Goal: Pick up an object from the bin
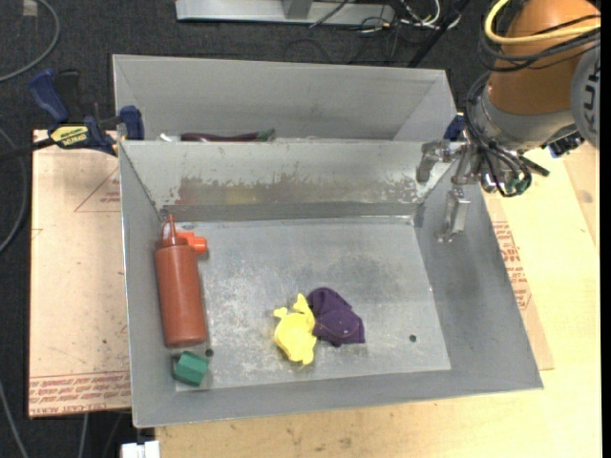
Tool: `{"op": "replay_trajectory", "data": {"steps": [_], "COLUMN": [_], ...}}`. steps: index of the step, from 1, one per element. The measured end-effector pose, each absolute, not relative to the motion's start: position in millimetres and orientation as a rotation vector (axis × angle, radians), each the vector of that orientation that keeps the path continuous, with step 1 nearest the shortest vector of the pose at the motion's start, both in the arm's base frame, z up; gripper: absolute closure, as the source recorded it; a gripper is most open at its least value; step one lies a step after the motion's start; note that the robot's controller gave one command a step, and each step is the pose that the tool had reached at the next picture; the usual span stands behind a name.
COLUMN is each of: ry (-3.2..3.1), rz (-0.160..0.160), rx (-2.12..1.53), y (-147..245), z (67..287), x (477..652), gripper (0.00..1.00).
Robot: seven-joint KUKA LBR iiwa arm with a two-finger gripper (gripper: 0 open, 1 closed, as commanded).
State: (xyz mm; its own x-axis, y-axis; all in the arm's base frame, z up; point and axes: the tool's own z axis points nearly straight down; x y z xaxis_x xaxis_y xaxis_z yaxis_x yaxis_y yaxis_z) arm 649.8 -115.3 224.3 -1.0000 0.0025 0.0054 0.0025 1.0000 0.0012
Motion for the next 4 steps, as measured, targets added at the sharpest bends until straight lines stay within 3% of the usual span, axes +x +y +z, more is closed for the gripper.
{"op": "replay_trajectory", "data": {"steps": [1,2,3,4], "ry": [-3.144,-3.145,-3.141,-3.144], "rz": [0.000,0.001,-0.009,0.005], "rx": [-0.001,0.068,-0.021,-0.067], "y": [-115,-74,-60,-38], "z": [230,178,142,139], "x": [650.9,626.2,619.4,623.6], "gripper": [0.00,0.00,0.00,0.00]}}
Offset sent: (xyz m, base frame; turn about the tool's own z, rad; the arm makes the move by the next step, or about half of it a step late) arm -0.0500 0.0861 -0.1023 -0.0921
